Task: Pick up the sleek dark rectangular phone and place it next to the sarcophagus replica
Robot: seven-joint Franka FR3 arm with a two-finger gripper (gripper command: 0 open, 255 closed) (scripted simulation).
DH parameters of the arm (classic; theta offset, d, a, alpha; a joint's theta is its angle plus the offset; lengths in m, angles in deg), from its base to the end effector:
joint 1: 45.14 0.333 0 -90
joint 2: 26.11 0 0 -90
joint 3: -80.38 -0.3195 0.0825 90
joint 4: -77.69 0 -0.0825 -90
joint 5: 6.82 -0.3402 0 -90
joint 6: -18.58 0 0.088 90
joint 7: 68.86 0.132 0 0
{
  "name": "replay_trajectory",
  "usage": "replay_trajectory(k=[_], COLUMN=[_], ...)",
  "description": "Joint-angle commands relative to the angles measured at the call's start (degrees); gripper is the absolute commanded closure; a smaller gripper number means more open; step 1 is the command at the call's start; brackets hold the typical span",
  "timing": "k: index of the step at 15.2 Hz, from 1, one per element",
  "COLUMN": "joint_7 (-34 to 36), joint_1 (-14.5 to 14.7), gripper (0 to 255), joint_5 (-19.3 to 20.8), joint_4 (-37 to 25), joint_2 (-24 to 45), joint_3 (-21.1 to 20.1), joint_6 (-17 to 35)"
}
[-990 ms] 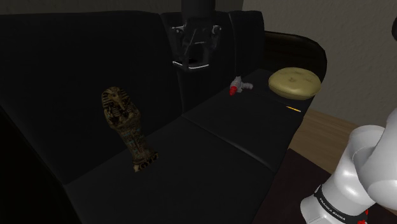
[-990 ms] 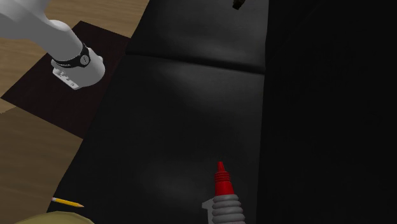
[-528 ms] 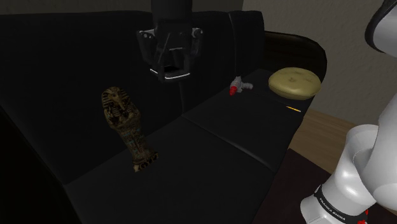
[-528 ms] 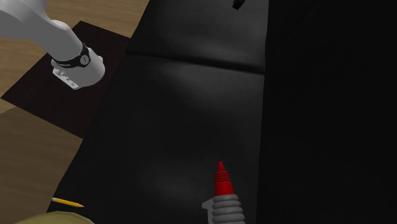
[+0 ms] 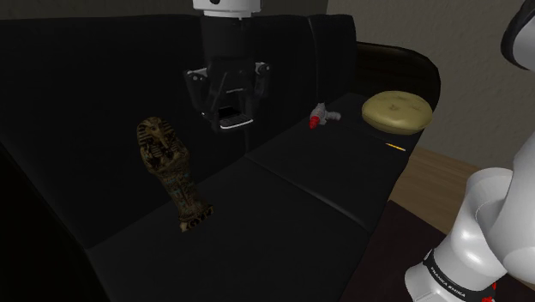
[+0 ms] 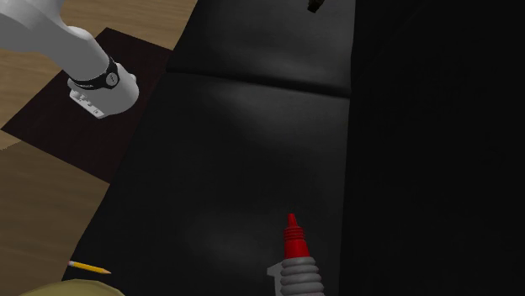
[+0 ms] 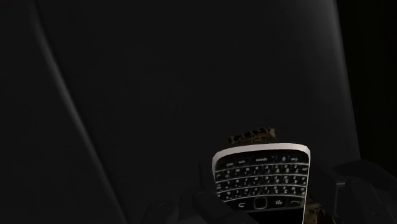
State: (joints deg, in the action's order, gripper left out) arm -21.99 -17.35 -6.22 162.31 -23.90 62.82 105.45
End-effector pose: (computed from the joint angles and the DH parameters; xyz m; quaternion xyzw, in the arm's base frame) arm 0.3671 0.3647 0.6192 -0.9999 0.0137 -0.0004 0.0013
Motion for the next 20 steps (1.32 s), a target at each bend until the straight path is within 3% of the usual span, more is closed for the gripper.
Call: replay_trajectory(k=[1, 20], joint_7=[-0.1, -0.56], joint_1=[-0.08, -0.31], gripper=[255, 255], joint_5=[-0.19, -0.82], joint_4=[2.35, 19.53], joint_2=[-0.63, -2.71], joint_3=[0.06, 0.26], joint_6=[1.78, 16.98])
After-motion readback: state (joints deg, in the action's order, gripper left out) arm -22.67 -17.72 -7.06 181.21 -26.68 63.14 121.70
